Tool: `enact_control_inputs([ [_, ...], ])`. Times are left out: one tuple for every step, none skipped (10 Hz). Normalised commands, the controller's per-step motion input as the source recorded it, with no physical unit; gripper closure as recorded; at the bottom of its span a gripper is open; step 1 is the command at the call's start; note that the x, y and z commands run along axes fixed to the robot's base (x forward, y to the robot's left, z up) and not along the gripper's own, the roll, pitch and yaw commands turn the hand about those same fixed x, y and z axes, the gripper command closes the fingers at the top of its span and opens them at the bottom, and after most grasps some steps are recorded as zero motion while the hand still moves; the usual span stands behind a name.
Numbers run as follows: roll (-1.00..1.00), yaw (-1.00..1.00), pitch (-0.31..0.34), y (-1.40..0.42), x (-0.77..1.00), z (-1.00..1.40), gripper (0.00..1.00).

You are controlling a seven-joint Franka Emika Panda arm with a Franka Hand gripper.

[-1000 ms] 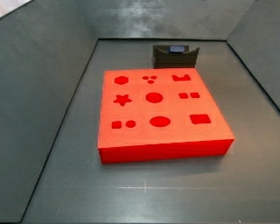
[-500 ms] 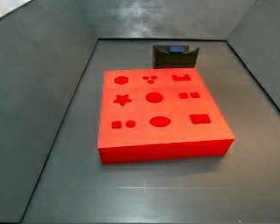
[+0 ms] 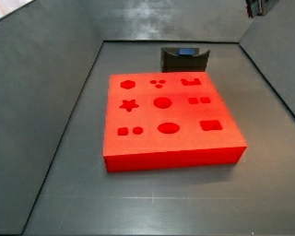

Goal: Pick up the square-circle object. Move up. Rotate the square-circle object. Place the square-circle object on the fixture. Regrasp the square-circle object. Move to above the board. Insert the square-circle object.
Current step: Regrasp the square-circle object.

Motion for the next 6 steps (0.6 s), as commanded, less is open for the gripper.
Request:
enact_control_inputs([
  [0.23, 0.16, 0.055, -0.02, 0.08, 0.0, 0.0],
  [0.22, 0.12, 0.04, 0.08, 0.03, -1.0, 0.0],
  [0.19, 0.11, 0.011, 0.07, 0.03, -1.0, 0.0],
  [0.15, 0.1, -0.025, 0.07, 0.04, -1.0, 0.0],
  [0.11, 0.09, -0.045, 0.06, 0.05, -1.0, 0.0],
  [0.08, 0.08, -0.061, 0.06, 0.06, -1.0, 0.0],
])
